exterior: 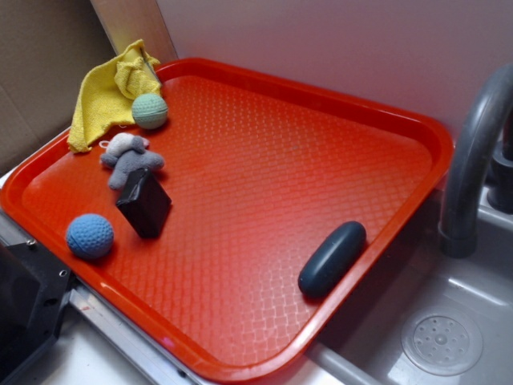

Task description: Grab the plastic pickle.

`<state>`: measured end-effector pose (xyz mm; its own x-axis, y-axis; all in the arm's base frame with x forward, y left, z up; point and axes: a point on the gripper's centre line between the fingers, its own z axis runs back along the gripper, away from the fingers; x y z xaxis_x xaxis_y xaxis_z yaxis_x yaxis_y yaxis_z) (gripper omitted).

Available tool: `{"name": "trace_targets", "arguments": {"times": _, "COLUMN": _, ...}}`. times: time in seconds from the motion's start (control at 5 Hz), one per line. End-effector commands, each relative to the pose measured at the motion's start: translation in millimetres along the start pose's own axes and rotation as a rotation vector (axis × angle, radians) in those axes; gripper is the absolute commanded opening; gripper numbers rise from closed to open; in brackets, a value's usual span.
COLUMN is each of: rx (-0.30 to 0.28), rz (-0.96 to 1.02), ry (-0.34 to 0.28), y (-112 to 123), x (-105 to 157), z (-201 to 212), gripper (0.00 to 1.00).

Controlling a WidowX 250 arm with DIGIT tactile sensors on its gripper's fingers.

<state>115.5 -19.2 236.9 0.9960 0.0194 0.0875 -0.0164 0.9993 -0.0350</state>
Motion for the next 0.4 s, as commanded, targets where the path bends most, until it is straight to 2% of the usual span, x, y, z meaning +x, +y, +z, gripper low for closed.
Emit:
{"name": "trace_targets", "arguments": {"times": 0.0, "rx": 0.000, "rz": 0.000, "ry": 0.000, "y": 0.0, "x": 0.0, "z": 0.0, "gripper": 1.00}}
{"name": "trace_targets", "arguments": {"times": 0.2, "rx": 0.070, "rz": 0.000, "ry": -0.014, "y": -16.1, "x": 23.8, "z": -25.7, "gripper": 1.00}}
